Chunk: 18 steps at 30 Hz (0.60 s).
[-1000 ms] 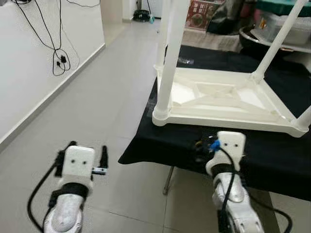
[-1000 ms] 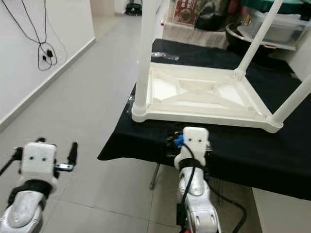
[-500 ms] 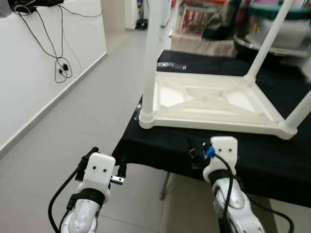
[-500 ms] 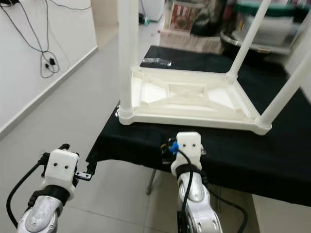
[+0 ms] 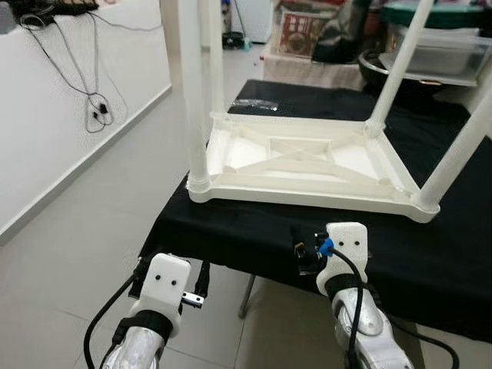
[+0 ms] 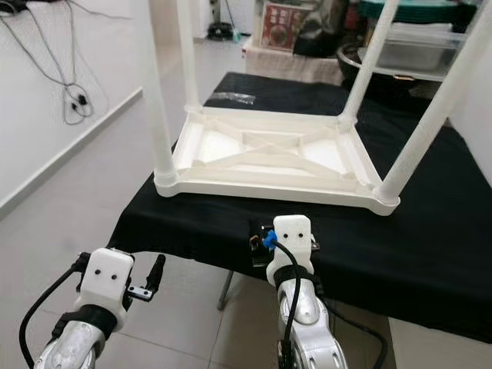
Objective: Building children table
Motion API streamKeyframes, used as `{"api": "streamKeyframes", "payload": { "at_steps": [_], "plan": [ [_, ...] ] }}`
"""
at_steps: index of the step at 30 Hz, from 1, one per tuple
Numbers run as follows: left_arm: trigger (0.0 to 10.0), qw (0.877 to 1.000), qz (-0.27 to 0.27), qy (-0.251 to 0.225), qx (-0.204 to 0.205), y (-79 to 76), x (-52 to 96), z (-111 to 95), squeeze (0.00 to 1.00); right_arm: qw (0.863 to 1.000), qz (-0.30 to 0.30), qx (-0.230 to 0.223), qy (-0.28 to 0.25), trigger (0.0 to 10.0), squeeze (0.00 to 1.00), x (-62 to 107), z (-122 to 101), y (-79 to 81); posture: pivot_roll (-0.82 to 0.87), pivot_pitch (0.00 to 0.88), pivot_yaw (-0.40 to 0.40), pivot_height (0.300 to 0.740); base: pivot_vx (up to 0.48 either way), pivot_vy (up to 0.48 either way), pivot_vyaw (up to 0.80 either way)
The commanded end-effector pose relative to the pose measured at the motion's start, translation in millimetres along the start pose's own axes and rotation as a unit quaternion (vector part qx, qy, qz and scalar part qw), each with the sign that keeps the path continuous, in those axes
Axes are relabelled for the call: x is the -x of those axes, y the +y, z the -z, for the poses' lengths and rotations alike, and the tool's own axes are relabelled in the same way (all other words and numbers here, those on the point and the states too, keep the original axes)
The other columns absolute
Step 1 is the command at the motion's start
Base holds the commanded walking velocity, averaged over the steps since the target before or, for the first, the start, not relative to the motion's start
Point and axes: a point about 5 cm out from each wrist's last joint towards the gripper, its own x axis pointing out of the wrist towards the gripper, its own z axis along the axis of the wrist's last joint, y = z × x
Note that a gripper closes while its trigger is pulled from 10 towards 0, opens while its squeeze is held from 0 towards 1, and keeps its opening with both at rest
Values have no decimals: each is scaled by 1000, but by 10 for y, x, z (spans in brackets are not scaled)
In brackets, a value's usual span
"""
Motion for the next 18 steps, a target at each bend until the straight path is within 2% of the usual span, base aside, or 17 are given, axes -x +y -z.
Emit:
{"api": "streamKeyframes", "payload": {
  "at_steps": [1, 14, 18],
  "plan": [
    [10000, 1000, -1, 9, -6, 9, 3, 42, 0, 1000, 2, 1, 6, 10000, 0, 8, 23, 0, 117, 60, -86, 740, -330, 0, 0],
    [10000, 1000, -2, 12, -7, 11, 0, 49, 0, 1000, 0, 4, 10, 10000, 0, 2, 33, 3, 117, 62, -89, 740, -332, 0, 0],
    [10000, 1000, -4, 13, -7, 15, -2, 51, 0, 1000, 1, 3, 9, 10000, 0, 4, 32, 1, 115, 61, -88, 740, 0, 0, 0]
  ]
}}
